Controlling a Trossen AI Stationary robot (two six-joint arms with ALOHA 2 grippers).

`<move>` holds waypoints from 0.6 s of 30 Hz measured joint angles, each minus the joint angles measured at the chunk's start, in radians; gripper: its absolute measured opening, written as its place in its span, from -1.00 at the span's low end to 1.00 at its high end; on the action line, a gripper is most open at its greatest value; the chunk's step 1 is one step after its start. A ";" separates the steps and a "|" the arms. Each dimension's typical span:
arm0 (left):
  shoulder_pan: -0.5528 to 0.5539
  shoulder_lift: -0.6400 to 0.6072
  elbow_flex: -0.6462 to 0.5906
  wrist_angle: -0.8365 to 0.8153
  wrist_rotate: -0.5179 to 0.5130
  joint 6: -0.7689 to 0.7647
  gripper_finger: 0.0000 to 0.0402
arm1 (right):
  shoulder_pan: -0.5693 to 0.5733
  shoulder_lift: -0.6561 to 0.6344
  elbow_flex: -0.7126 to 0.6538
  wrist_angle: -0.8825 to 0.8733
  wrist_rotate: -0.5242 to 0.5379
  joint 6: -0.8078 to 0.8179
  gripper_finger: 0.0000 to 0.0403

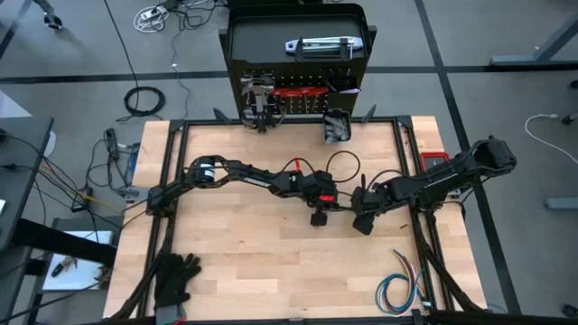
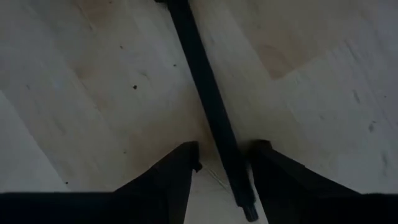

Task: Hang tools onto peg board
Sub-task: Put the black pen on the pegboard

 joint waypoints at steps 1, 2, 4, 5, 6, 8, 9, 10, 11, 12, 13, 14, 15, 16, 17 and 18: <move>0.000 0.000 0.000 0.002 0.001 0.000 -0.99 | -0.007 0.001 -0.009 0.014 -0.012 -0.004 -0.15; 0.000 0.000 -0.001 0.004 0.001 0.000 -0.99 | -0.012 -0.001 -0.017 0.024 -0.020 -0.011 -0.16; 0.000 0.000 -0.001 0.006 0.001 0.000 -0.98 | -0.019 -0.002 -0.018 0.029 -0.042 -0.031 -0.21; 0.000 0.000 -0.001 0.008 0.002 0.000 -0.98 | -0.021 -0.001 -0.018 0.034 -0.048 -0.042 -0.25; 0.000 0.001 -0.001 0.009 0.003 0.001 -0.98 | -0.021 -0.001 -0.019 0.039 -0.052 -0.049 -0.32; 0.000 0.001 -0.001 0.009 0.013 0.002 -0.98 | -0.021 0.001 -0.022 0.051 -0.067 -0.066 -0.52; 0.000 0.001 -0.002 0.010 0.014 0.002 -0.98 | -0.021 0.001 -0.022 0.056 -0.074 -0.077 -0.65; -0.001 0.000 -0.002 0.011 0.008 0.004 -0.98 | -0.021 0.001 -0.022 0.058 -0.083 -0.093 -0.77; -0.001 0.000 -0.002 0.014 0.004 0.005 -0.98 | -0.021 0.001 -0.022 0.060 -0.091 -0.108 -0.83; 0.000 0.000 -0.002 0.015 0.006 0.005 -0.98 | -0.021 0.001 -0.022 0.061 -0.096 -0.110 -0.83; 0.001 0.000 -0.002 0.023 0.007 0.003 -0.98 | -0.021 0.001 -0.022 0.062 -0.096 -0.104 -0.83; 0.001 0.000 0.001 0.025 -0.002 -0.001 -0.99 | -0.021 0.002 -0.022 0.063 -0.094 -0.094 -0.83; 0.001 0.000 -0.001 0.034 -0.003 -0.002 -0.99 | -0.021 0.002 -0.022 0.063 -0.095 -0.092 -0.83; 0.001 0.000 -0.001 0.034 -0.004 -0.003 -0.99 | -0.021 0.002 -0.022 0.063 -0.094 -0.092 -0.83; 0.001 0.000 -0.001 0.038 -0.007 -0.005 -0.99 | -0.021 0.001 -0.021 0.060 -0.094 -0.093 -0.83; 0.000 -0.001 -0.001 0.039 -0.009 -0.012 -0.98 | -0.021 -0.002 -0.016 0.051 -0.094 -0.095 -0.83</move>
